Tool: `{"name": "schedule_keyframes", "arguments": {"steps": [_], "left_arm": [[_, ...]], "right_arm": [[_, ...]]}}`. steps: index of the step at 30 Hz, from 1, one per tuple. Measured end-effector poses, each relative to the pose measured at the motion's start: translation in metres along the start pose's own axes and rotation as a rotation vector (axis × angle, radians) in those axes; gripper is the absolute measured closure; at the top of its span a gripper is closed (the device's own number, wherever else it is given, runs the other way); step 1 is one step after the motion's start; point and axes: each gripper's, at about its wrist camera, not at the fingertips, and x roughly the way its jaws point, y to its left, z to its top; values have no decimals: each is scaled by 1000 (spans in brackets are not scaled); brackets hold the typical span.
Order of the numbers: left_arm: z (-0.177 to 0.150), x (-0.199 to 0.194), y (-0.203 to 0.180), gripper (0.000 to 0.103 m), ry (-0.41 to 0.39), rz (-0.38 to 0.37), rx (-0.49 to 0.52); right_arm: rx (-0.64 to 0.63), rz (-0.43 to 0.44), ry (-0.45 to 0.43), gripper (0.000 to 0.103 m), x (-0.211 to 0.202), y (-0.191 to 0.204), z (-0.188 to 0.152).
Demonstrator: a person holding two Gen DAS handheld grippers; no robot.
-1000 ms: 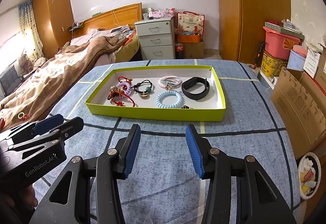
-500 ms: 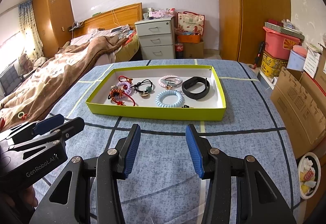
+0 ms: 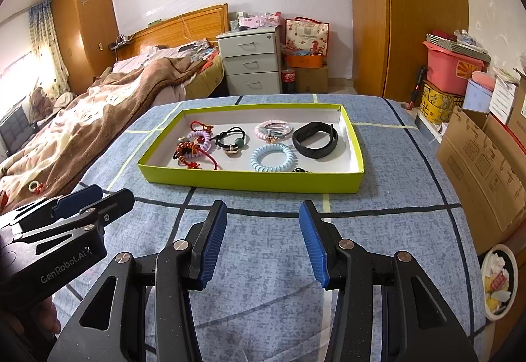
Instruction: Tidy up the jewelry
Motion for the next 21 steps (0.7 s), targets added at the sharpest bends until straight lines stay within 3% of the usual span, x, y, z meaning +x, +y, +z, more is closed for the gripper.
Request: {"name": "schedule_keyframes", "arguments": {"steps": [21], "left_arm": [[1, 0, 0, 52, 1, -3, 2]], "right_arm": [[3, 1, 4, 56, 0, -1, 0]]}}
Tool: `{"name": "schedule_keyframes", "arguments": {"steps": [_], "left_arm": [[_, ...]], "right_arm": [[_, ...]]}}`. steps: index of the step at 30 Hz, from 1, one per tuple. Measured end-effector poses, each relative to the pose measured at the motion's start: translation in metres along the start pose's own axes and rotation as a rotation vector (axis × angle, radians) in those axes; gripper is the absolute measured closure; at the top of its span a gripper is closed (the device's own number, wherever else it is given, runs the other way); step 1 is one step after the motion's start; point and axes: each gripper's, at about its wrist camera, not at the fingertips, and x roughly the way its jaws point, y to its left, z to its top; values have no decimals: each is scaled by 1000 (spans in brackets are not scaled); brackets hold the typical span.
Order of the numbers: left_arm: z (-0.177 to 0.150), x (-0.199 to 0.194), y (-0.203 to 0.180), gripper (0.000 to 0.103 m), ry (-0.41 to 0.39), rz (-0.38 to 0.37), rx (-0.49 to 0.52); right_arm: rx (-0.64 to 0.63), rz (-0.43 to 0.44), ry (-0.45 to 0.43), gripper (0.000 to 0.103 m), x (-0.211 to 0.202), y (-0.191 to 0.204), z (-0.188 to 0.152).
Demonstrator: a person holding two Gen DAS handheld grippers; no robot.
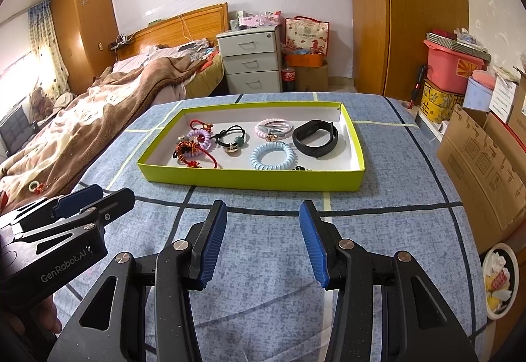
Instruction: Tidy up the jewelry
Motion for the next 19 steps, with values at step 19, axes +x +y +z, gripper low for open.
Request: {"name": "schedule_keyframes", "arguments": {"steps": [19], "left_arm": [[-1, 4, -3, 52, 4, 12, -7]], "right_arm": [[7, -1, 4, 56, 1, -1, -4]]}}
